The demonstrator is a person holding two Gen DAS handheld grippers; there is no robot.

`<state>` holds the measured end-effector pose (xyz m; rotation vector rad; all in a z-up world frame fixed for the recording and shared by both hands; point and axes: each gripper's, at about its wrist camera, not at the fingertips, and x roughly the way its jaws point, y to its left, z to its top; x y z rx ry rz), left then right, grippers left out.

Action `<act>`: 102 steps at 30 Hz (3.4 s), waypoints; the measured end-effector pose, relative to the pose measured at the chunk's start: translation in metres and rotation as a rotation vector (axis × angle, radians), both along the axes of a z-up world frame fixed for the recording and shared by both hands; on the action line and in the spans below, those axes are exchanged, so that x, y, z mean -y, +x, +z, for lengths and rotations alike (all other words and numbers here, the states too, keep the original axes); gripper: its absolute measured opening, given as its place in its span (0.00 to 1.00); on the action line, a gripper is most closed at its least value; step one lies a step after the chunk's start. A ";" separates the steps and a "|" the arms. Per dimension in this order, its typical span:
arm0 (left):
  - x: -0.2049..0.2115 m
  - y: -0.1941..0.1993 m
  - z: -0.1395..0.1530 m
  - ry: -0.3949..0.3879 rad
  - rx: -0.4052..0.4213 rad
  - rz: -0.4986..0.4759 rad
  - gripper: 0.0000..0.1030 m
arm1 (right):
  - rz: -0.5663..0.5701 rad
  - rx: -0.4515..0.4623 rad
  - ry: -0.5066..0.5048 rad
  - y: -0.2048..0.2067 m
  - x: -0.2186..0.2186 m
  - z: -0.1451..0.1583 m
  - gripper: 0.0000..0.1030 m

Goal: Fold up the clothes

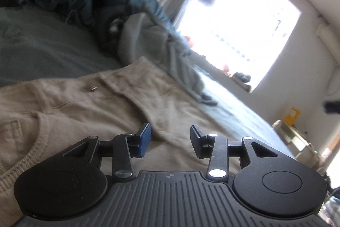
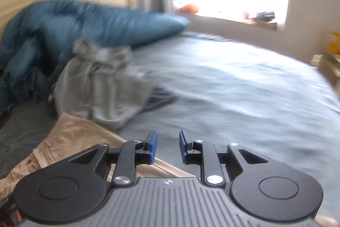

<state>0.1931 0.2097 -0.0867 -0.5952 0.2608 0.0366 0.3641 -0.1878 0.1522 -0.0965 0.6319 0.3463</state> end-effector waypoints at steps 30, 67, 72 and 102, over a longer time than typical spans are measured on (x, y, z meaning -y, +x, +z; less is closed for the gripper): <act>0.050 -0.007 -0.004 -0.003 0.003 -0.163 0.50 | -0.568 -0.165 0.503 -0.172 0.279 -0.159 0.28; -0.054 -0.181 -0.035 -0.439 -0.163 0.242 0.56 | -0.378 -0.330 1.270 -0.337 0.212 -0.326 0.35; -0.070 -0.182 -0.043 -0.516 -0.142 0.243 0.56 | -0.382 -0.298 1.264 -0.332 0.220 -0.317 0.31; -0.082 -0.127 -0.038 -0.534 -0.075 0.061 0.11 | -0.517 -0.189 1.190 -0.325 0.239 -0.311 0.03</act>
